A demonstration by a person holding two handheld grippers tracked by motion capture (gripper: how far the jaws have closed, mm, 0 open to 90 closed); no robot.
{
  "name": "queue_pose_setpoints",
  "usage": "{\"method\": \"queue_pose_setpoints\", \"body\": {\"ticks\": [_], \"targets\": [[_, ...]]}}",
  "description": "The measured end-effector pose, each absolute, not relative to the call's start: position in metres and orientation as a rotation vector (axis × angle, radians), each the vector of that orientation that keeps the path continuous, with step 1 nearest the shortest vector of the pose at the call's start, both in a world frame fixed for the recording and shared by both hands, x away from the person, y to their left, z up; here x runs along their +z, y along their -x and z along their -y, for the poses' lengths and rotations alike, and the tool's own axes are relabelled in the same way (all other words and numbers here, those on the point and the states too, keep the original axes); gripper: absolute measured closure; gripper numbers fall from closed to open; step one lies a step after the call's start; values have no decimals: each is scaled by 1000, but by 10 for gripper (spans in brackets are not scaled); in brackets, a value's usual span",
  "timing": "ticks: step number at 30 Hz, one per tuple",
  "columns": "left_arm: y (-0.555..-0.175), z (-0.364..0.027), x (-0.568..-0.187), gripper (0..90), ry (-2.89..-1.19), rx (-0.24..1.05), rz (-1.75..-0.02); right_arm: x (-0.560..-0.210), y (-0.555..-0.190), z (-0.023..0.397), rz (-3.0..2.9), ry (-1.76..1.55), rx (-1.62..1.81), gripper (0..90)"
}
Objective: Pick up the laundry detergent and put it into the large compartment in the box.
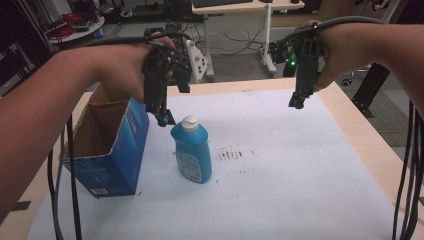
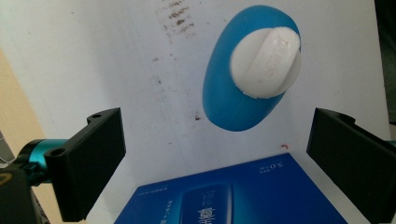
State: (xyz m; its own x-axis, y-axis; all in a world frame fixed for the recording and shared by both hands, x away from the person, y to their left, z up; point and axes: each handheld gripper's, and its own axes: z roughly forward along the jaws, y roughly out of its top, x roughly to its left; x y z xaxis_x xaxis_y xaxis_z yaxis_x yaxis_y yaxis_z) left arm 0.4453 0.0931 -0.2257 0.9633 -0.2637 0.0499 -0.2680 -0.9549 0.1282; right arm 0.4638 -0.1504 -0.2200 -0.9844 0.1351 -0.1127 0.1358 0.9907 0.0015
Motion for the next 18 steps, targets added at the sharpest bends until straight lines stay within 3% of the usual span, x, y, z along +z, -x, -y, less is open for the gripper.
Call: {"method": "queue_pose_setpoints", "body": {"ticks": [18], "targets": [[-439,-94,-262,45,-2945,-30,478,-227,-463,148,-3033,-226,-28,41]]}}
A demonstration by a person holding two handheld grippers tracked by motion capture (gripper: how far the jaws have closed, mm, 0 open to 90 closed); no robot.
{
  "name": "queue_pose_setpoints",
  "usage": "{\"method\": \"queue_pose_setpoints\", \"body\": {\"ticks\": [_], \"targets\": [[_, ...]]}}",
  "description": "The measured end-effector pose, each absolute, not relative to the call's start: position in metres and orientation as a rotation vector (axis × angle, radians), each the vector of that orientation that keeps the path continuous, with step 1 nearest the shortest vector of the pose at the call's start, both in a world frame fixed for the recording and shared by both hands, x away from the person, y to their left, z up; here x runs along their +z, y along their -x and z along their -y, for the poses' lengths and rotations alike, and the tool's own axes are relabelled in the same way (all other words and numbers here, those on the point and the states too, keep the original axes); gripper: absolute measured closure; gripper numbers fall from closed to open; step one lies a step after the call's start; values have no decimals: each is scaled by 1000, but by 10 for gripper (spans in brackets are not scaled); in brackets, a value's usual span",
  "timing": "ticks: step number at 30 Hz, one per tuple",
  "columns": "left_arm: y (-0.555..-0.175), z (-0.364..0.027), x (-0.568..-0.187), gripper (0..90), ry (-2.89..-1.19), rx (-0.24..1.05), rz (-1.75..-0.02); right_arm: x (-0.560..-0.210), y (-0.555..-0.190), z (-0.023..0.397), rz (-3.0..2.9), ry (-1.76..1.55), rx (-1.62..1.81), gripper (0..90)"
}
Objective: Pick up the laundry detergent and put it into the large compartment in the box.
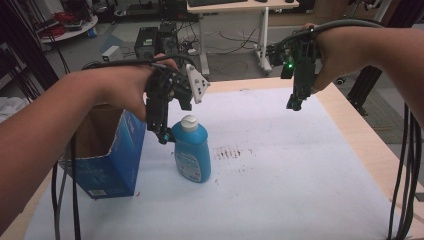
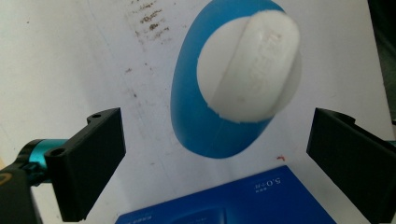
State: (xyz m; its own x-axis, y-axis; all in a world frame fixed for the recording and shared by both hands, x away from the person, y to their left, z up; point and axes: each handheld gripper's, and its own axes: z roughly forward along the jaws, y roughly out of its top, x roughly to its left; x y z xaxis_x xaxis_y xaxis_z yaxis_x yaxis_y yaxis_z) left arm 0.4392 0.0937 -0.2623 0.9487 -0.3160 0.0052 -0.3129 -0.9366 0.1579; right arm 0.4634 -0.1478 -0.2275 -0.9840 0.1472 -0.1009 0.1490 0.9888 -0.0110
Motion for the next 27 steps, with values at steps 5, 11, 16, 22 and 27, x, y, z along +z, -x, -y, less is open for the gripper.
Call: {"method": "queue_pose_setpoints", "body": {"ticks": [5,11,16,22,27], "targets": [[-435,-85,-270,45,-2944,-48,517,-227,-463,147,-3033,-221,-29,40],[-432,-78,-279,45,-2972,-39,536,-228,-462,150,-3034,-230,-12,41],[-430,-74,-285,45,-2977,-53,552,-228,-462,151,-3033,-229,-9,40],[-428,-70,-292,45,-2984,-63,566,-228,-462,152,-3031,-234,-5,40],[-427,-68,-296,46,-2982,-69,582,-228,-461,152,-3029,-229,-11,41]]}}
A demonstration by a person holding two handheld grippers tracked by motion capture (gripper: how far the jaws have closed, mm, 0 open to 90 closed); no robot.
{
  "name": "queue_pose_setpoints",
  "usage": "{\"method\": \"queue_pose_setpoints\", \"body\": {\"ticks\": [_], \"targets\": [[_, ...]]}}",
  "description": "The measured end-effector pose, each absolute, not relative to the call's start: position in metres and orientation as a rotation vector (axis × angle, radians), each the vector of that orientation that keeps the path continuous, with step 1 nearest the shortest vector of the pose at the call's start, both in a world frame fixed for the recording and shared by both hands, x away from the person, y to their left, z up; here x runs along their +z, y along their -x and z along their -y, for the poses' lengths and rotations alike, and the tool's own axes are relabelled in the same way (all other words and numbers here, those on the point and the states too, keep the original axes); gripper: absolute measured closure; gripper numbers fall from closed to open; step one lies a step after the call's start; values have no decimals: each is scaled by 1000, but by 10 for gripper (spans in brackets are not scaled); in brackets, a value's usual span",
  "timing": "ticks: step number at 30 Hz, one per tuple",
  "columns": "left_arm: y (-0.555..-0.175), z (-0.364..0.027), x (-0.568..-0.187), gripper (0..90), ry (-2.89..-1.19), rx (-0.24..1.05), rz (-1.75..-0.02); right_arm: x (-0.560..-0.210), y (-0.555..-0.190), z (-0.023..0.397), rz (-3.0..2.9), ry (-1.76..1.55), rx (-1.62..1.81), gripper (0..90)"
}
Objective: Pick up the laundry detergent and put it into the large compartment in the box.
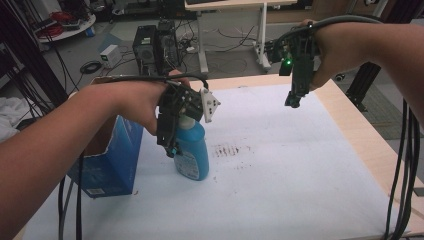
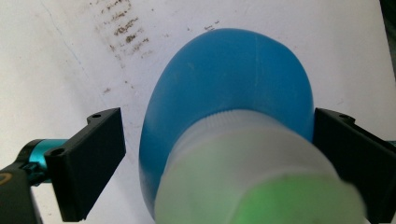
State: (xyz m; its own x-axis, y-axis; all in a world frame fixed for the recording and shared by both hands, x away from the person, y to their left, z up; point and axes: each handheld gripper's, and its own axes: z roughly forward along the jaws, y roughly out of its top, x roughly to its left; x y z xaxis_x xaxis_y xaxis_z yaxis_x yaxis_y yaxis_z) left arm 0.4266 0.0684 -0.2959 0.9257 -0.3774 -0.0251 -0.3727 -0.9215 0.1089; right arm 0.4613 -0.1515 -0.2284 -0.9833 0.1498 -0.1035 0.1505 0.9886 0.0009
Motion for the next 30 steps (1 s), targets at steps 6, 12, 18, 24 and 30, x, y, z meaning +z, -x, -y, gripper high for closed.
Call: {"method": "queue_pose_setpoints", "body": {"ticks": [6,12,18,24,30], "targets": [[-426,-67,-299,46,-2986,-44,614,-228,-461,151,-3032,-237,-8,41],[-427,-67,-299,99,-2985,-27,628,-229,-462,151,-3032,-232,-12,41],[-427,-68,-299,124,-2994,-11,631,-229,-462,150,-3030,-235,-14,41],[-425,-68,-296,137,-2973,-21,636,-230,-462,150,-3031,-233,-9,41],[-424,-67,-297,195,-2983,-30,646,-230,-462,149,-3032,-235,-15,41]]}}
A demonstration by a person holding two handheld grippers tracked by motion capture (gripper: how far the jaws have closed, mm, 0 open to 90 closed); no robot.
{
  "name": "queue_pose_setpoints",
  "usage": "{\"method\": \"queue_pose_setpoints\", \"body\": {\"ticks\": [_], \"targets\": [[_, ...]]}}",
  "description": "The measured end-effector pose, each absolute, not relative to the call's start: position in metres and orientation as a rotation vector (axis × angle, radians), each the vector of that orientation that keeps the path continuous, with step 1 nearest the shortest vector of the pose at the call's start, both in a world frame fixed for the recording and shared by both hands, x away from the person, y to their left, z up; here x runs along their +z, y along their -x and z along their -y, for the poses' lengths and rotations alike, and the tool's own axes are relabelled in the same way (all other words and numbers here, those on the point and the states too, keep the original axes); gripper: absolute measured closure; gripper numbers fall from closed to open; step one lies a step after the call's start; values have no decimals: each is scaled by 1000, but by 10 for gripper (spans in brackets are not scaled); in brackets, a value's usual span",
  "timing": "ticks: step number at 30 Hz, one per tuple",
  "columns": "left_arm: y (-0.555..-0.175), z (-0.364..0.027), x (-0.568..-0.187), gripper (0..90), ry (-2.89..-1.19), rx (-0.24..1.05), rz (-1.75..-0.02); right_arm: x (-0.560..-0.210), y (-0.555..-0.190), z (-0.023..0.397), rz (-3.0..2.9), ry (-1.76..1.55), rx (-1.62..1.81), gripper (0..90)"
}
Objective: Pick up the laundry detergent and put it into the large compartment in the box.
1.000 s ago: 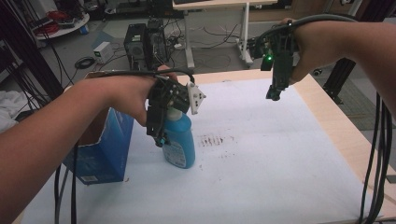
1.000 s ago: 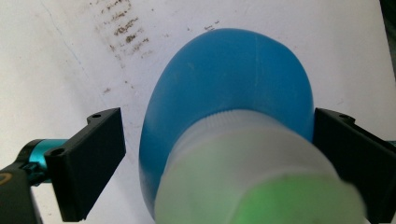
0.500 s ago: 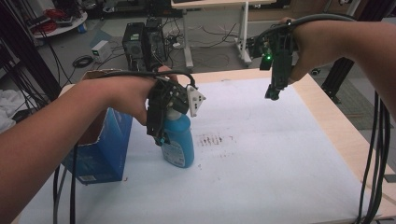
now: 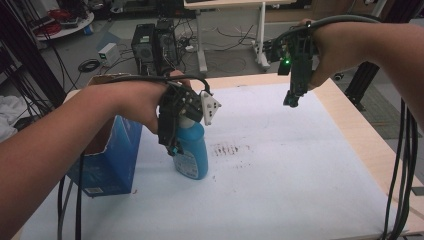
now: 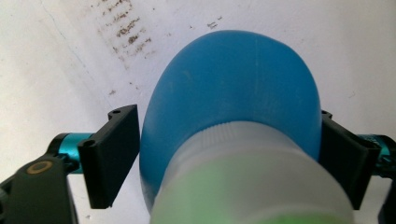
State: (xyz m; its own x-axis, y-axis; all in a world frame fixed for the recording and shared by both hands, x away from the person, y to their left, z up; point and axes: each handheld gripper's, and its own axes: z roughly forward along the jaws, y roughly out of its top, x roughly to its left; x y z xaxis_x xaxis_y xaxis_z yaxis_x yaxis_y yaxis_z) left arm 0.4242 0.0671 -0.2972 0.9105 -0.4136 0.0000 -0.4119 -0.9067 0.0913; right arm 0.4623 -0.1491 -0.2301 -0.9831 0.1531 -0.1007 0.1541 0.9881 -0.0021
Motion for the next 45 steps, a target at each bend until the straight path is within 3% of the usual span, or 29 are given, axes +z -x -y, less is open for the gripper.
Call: {"method": "queue_pose_setpoints", "body": {"ticks": [45], "targets": [[-426,-64,-299,368,-3007,-23,649,-237,-463,149,-3036,-237,-21,41]]}}
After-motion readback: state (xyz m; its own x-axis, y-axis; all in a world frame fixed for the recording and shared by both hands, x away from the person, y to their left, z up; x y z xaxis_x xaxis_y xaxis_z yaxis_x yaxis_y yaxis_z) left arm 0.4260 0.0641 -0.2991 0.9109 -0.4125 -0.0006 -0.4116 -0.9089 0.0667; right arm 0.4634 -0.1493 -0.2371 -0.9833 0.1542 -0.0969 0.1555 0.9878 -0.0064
